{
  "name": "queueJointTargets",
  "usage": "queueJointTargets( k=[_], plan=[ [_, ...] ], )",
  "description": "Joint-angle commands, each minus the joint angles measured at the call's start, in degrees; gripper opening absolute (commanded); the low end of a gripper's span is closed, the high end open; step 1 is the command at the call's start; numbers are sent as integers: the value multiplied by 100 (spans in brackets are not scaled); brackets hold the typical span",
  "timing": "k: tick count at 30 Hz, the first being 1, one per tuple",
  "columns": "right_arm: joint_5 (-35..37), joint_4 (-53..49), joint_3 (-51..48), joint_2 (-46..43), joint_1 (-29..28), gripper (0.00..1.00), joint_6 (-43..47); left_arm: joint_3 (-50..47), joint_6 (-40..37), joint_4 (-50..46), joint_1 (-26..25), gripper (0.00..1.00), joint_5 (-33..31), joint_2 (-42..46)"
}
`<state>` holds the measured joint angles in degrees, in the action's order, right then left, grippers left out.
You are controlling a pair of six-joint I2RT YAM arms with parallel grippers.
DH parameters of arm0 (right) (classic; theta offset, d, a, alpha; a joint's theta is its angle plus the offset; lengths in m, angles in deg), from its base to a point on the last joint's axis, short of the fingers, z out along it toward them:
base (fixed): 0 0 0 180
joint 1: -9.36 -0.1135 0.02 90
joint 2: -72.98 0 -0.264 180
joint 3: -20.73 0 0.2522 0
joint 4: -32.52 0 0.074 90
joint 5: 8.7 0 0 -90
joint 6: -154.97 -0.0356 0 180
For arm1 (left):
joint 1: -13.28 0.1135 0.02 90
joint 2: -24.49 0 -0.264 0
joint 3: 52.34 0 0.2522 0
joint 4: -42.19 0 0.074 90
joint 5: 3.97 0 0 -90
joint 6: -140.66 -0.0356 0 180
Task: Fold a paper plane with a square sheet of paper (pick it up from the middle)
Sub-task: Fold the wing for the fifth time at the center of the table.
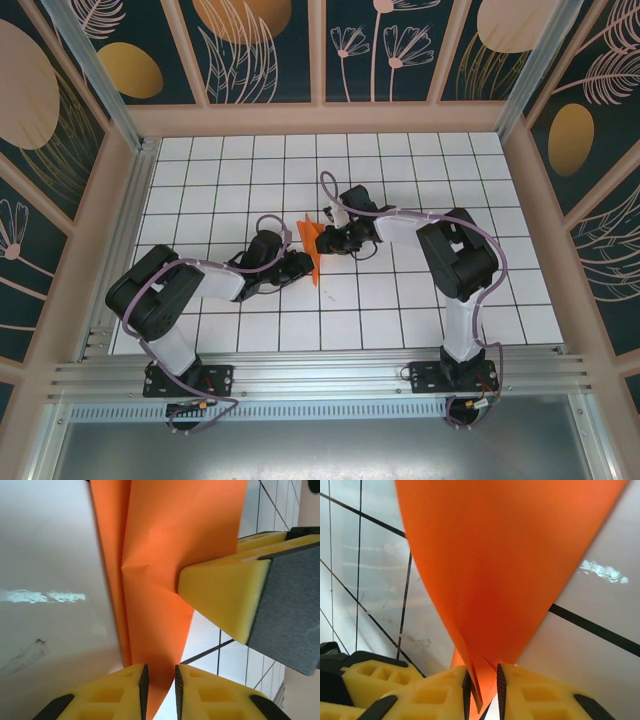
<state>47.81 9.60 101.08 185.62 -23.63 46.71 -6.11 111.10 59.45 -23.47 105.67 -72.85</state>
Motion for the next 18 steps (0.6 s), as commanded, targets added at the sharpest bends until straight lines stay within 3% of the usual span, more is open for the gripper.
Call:
queueJointTargets(
  k=[1, 11, 18],
  plan=[
    [-226, 185, 51, -71, -14, 26, -27, 62, -223, -274, -17, 24, -220, -49],
    [-191, 161, 335, 142, -15, 33, -46, 93, -340, -407, -21, 27, -307, -55],
    [-88, 78, 449, 322, -22, 30, -35, 91, -409, -396, -21, 29, -320, -28]
  ],
)
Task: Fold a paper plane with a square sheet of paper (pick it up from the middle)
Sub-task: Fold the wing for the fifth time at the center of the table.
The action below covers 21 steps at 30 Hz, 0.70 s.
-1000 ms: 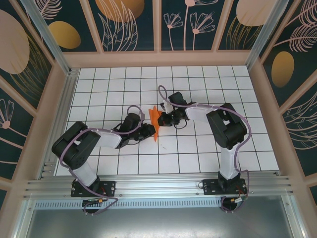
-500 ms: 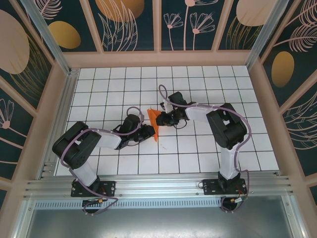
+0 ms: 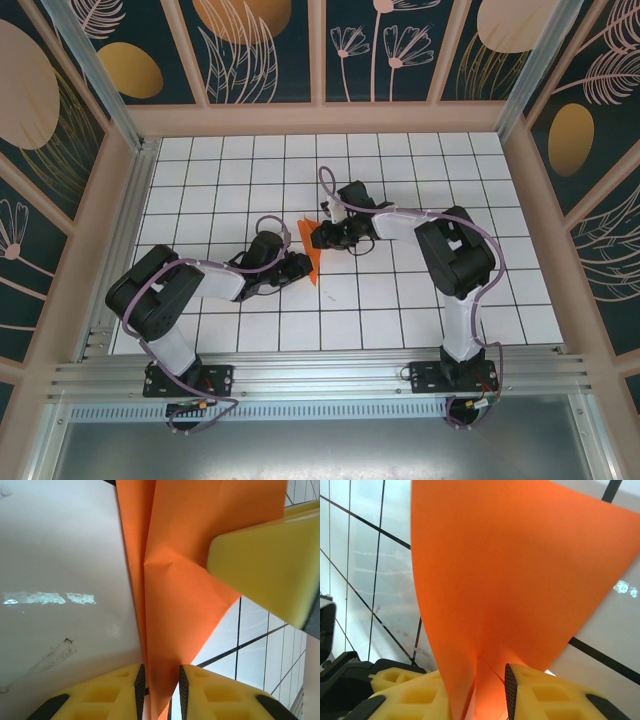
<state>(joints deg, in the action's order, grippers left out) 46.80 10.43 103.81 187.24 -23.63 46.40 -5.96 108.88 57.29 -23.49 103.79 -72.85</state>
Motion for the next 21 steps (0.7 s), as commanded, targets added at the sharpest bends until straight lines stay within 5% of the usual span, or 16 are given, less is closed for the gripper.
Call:
queueJointTargets(
  k=[1, 12, 21],
  plan=[
    [26, -2, 184, 180, -14, 29, -24, 57, -196, -150, -14, 29, -124, -15],
    [224, 42, 196, 298, -35, 20, -340, -255, -310, 187, -274, 43, -254, 386],
    [290, 3, 194, 306, -29, 19, -393, 371, -836, -1109, -691, 36, -1183, 155]
  ],
)
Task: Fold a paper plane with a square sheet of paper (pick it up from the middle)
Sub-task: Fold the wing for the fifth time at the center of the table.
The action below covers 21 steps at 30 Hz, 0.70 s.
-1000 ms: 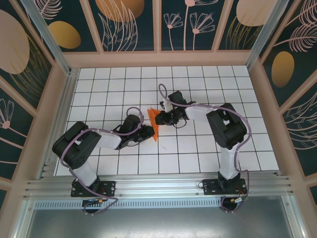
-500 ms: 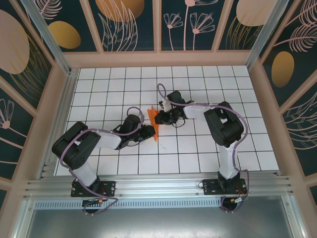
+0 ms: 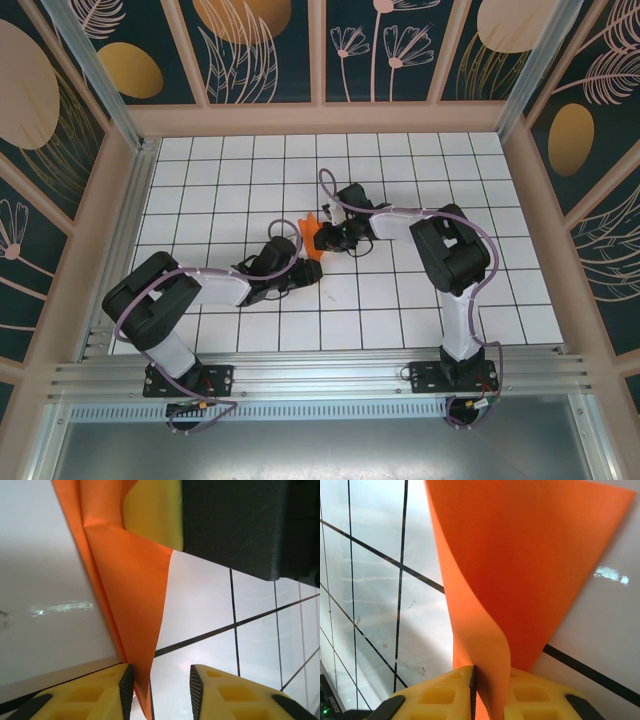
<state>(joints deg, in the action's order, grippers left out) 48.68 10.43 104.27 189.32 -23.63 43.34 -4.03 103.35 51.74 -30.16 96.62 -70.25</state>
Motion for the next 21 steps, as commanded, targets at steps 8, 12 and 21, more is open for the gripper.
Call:
queueJointTargets(
  k=[8, 12, 21],
  plan=[
    [142, -30, 167, 84, -28, 19, -122, 381, -463, -949, -118, 28, -624, -176],
    [157, -32, 175, 70, -26, 18, -150, 430, -526, -1018, -136, 28, -596, -211],
    [177, -70, 209, 68, -28, 19, -208, 607, -643, -1253, -209, 12, -729, -291]
  ],
)
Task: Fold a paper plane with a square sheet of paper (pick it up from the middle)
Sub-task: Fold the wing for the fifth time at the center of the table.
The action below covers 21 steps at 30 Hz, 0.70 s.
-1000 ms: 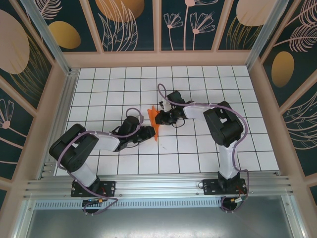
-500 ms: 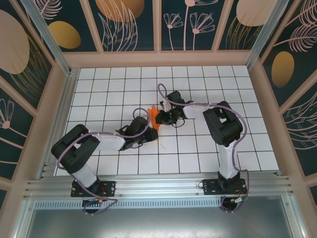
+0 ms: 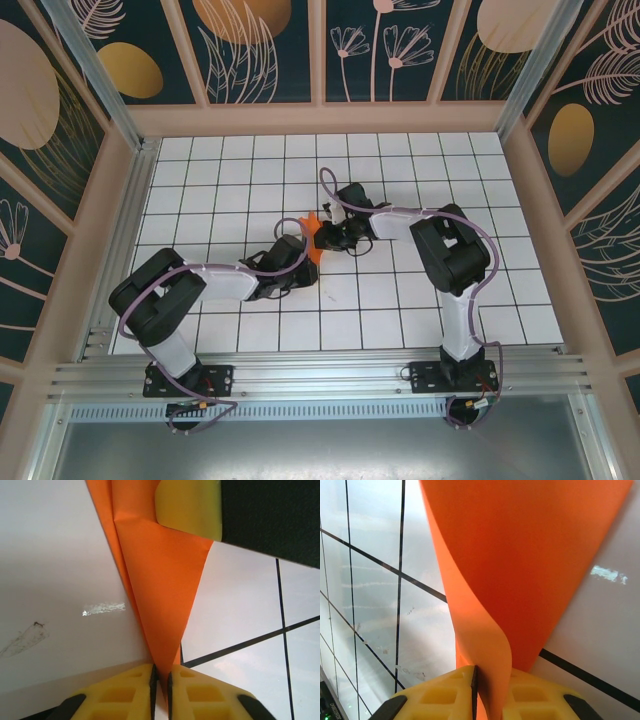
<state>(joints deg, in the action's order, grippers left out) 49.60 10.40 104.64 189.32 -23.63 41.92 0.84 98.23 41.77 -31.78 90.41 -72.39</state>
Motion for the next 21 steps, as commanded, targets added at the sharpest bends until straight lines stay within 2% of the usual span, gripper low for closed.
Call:
queueJointTargets(
  k=[1, 8, 12, 16, 21],
  plan=[
    [85, -73, 182, 60, -28, 19, -76, 122, -162, -301, -54, 11, -118, -76],
    [23, -43, 151, -236, 45, 33, -254, 164, -767, -744, -70, 0, -258, 82],
    [28, 92, -123, -695, 122, 43, -405, -34, -1297, -717, -71, 0, -70, 340],
    [59, 44, -361, -1011, 126, 47, -536, -197, -1847, -697, -90, 0, 81, 568],
    [74, 148, -832, -1373, 109, 53, -807, -224, -2318, -810, -115, 0, -110, 576]
  ],
)
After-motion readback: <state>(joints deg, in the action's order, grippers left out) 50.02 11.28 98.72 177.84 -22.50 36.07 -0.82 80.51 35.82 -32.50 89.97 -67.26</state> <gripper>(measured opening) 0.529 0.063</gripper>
